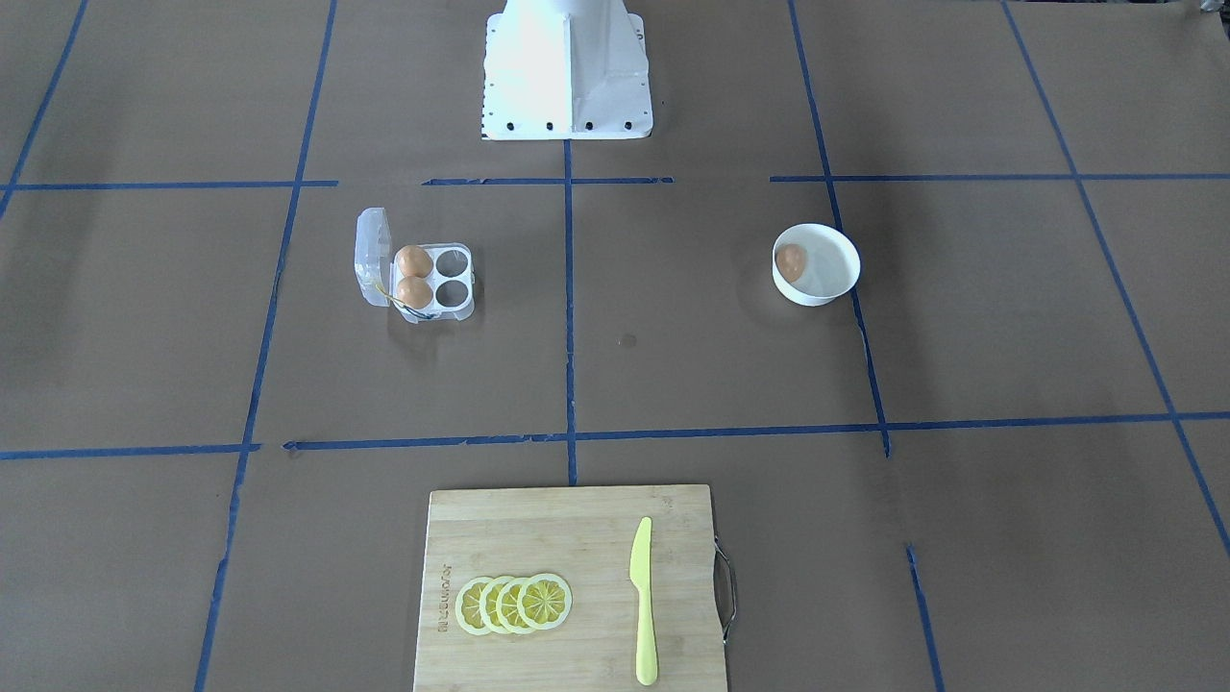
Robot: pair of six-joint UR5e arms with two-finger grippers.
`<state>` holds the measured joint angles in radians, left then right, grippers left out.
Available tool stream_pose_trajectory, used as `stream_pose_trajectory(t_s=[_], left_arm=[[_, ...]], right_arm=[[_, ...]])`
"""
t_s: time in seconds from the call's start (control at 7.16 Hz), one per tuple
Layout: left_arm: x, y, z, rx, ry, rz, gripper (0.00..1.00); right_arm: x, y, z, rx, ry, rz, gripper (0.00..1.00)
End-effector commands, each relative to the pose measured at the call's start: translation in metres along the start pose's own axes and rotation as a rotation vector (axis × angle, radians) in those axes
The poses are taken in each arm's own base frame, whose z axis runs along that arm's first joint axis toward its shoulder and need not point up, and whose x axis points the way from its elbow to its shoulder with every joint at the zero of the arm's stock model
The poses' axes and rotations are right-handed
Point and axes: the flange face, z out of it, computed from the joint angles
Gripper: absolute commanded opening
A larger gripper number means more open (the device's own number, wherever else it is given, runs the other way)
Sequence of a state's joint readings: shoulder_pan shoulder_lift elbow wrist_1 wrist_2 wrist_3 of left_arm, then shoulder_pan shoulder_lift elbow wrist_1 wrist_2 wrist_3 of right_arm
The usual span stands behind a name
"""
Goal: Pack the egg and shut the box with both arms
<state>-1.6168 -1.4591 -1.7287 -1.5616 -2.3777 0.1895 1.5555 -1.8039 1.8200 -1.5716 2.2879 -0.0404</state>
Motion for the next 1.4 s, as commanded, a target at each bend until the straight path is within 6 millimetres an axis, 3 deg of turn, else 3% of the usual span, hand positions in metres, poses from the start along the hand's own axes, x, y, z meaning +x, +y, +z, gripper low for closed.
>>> stream_pose_trajectory(t_s=[0.0, 0.42, 0.7, 1.26], left_arm=[[0.002, -0.003, -0.006, 0.008, -0.03, 0.012, 1.0], [0.004, -0.003, -0.011, 0.023, -0.036, 0.021, 1.0], [0.011, -0.016, -0.019, 0.054, -0.039, 0.049, 1.0], [0.036, -0.049, -0.049, 0.354, -0.092, 0.358, 1.0]], right_arm=[[-0.001, -0.003, -0.001, 0.004, -0.001, 0.004, 1.0], [-0.011, -0.013, -0.009, 0.048, -0.006, -0.034, 1.0], [-0.017, -0.019, -0.017, 0.121, 0.003, -0.096, 1.0], [-0.034, -0.03, -0.031, 0.178, -0.06, -0.068, 1.0]])
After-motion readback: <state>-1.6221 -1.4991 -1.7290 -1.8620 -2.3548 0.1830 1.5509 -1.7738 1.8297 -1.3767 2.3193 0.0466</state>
